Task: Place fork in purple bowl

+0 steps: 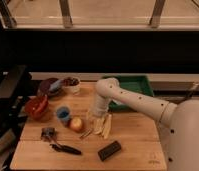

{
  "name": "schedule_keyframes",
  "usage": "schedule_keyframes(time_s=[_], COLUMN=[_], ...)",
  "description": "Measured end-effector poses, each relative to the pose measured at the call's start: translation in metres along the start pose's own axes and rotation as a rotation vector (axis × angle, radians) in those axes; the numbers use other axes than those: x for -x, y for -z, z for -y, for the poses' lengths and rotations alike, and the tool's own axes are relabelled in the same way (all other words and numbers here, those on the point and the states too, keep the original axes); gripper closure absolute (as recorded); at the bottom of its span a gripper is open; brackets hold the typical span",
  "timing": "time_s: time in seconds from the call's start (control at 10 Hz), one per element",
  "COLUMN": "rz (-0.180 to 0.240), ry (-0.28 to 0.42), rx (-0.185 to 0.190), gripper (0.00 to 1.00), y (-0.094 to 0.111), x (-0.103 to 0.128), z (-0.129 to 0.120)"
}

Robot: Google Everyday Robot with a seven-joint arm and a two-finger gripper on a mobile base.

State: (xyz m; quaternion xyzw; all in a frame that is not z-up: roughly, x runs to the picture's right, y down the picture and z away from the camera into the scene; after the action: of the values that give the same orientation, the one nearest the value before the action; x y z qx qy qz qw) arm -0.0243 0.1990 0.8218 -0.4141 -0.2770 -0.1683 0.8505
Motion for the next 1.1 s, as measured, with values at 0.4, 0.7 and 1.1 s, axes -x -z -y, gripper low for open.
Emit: schedule_keyframes(time_s=[0.4,0.7,1.1], rz=[0.004,0.006,0.018], ry=[0.009,-0.004,-0.004], rx=[0.016,0.027,0.049], gripper=[0.35,0.35,0.35], y=[-0.009,-0.012,-0.023], x=[0.0,-0.006,-0.007], z=[0.004,0.003,0.005])
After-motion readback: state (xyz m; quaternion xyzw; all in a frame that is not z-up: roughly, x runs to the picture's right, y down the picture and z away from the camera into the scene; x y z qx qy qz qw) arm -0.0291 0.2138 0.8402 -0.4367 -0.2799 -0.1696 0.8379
